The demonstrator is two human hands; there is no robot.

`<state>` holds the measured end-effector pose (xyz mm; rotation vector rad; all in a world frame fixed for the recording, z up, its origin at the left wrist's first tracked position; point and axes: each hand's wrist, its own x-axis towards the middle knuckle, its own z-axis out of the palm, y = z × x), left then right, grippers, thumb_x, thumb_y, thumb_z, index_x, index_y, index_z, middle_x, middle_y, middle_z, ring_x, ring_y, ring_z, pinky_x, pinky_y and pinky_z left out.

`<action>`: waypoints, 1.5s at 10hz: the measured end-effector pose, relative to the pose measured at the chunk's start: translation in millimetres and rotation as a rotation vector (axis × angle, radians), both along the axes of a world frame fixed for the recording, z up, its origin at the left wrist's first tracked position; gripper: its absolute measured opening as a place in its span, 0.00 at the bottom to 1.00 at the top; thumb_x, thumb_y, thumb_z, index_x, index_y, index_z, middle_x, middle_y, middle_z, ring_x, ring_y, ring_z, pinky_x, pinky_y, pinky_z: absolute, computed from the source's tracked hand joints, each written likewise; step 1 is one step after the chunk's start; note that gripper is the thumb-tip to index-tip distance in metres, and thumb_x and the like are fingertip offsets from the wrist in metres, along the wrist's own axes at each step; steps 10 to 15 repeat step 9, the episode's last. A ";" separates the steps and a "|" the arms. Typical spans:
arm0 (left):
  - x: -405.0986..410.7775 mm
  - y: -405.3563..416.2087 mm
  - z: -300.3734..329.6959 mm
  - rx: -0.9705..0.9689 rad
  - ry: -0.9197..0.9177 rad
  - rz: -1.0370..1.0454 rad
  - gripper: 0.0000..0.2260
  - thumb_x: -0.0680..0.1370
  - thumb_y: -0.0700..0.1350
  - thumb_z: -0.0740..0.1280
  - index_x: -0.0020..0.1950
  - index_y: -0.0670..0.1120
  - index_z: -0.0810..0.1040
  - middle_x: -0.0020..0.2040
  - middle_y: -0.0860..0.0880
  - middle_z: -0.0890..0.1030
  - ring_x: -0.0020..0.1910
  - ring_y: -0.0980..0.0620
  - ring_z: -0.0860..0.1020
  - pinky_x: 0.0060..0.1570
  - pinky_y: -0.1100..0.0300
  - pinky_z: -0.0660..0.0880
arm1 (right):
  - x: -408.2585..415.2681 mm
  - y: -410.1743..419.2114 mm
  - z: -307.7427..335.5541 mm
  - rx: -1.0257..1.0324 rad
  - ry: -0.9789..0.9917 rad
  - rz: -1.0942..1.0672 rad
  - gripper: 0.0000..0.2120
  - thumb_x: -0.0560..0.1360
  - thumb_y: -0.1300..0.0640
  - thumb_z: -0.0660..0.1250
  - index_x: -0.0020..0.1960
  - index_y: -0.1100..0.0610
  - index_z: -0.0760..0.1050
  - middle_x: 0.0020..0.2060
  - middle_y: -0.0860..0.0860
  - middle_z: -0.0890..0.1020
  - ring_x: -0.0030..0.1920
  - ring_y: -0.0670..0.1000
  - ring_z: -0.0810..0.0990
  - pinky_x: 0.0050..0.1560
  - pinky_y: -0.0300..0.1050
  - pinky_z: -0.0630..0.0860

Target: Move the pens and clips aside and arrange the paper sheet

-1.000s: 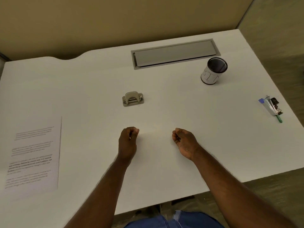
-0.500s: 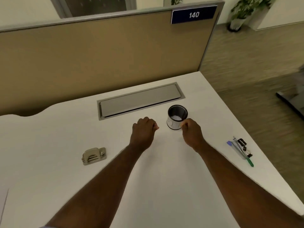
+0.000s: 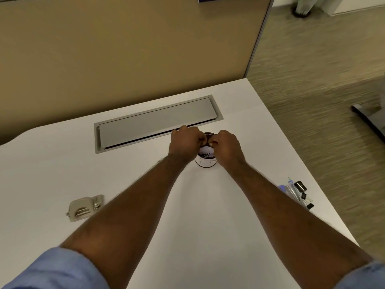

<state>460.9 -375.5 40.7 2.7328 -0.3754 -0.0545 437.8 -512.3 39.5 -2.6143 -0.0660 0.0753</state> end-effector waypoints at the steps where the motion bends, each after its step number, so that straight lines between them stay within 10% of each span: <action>1: -1.3 0.7 -0.4 -0.036 0.004 0.046 0.08 0.77 0.46 0.65 0.47 0.54 0.84 0.47 0.50 0.83 0.51 0.45 0.75 0.51 0.51 0.65 | 3.6 1.2 2.0 0.016 -0.035 -0.097 0.06 0.71 0.64 0.64 0.39 0.60 0.79 0.37 0.56 0.83 0.39 0.56 0.79 0.37 0.45 0.71; 6: -14.4 10.9 14.5 -0.146 0.003 0.107 0.11 0.78 0.40 0.63 0.52 0.53 0.83 0.53 0.52 0.84 0.55 0.47 0.77 0.49 0.55 0.61 | -3.3 4.0 22.6 0.016 -0.032 -0.146 0.04 0.71 0.61 0.70 0.43 0.61 0.81 0.42 0.58 0.84 0.42 0.55 0.80 0.40 0.42 0.70; 8: -48.7 43.5 17.6 -0.159 -0.010 0.095 0.15 0.77 0.44 0.67 0.63 0.52 0.77 0.63 0.52 0.79 0.64 0.49 0.73 0.61 0.52 0.68 | -27.2 18.6 24.7 0.007 0.006 -0.070 0.26 0.73 0.60 0.69 0.69 0.56 0.67 0.70 0.56 0.70 0.71 0.56 0.67 0.69 0.50 0.65; 15: -90.9 78.1 15.6 -0.166 -0.007 0.126 0.24 0.75 0.47 0.70 0.70 0.51 0.70 0.71 0.49 0.71 0.70 0.48 0.67 0.66 0.50 0.64 | -57.9 38.6 23.4 -0.192 -0.166 -0.013 0.26 0.73 0.52 0.69 0.69 0.55 0.67 0.73 0.57 0.65 0.73 0.59 0.61 0.69 0.58 0.64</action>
